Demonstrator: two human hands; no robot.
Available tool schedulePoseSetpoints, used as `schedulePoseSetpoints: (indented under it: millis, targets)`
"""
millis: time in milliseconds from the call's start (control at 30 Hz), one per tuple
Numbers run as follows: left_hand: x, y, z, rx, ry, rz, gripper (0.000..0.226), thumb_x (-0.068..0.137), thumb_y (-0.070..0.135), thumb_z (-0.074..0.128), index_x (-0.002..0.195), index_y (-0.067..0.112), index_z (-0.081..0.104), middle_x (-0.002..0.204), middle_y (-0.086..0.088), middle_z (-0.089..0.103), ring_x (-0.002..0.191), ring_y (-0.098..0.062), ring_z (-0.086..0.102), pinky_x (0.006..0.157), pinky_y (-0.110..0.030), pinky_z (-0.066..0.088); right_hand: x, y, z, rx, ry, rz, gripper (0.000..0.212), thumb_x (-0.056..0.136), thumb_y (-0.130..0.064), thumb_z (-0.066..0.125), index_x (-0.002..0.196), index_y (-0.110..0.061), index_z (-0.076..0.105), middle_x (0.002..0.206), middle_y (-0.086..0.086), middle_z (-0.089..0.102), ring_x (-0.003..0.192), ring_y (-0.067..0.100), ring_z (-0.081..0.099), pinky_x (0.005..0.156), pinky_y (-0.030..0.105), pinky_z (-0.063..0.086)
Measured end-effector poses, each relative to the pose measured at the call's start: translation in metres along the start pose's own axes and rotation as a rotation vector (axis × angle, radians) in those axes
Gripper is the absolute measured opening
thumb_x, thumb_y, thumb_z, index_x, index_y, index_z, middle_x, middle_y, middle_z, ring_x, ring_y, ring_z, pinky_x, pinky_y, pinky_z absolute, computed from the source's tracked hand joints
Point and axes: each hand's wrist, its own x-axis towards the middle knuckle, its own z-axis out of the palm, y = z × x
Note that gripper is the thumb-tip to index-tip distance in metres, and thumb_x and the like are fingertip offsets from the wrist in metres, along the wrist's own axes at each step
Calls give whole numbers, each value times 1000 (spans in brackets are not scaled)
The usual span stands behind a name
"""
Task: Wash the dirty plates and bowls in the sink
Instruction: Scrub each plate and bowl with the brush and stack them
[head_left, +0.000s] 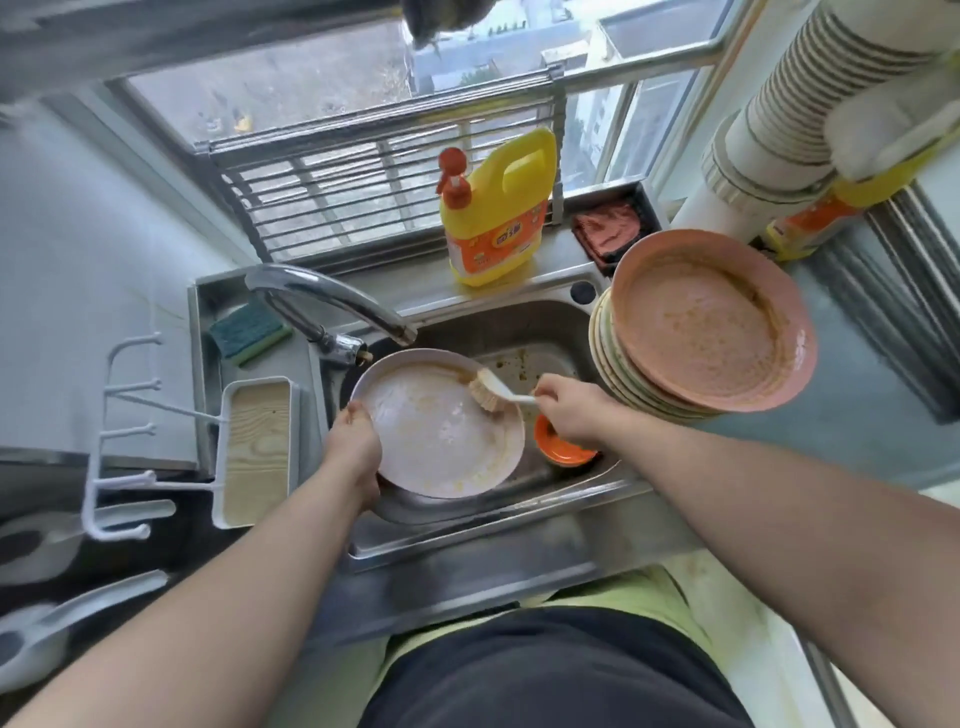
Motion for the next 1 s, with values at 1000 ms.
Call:
schedulePoseSetpoints:
  millis: [1000]
  targets:
    - [6,-50,15,-67,-154,-139,40,104,-2,50,134,23,49,129,-10,63,109,-37,66,83,-61,62,32,12,36,715,-277,413,39,110,-38,51,113,-1,63,72,10,54,50,16,54,48,26,49]
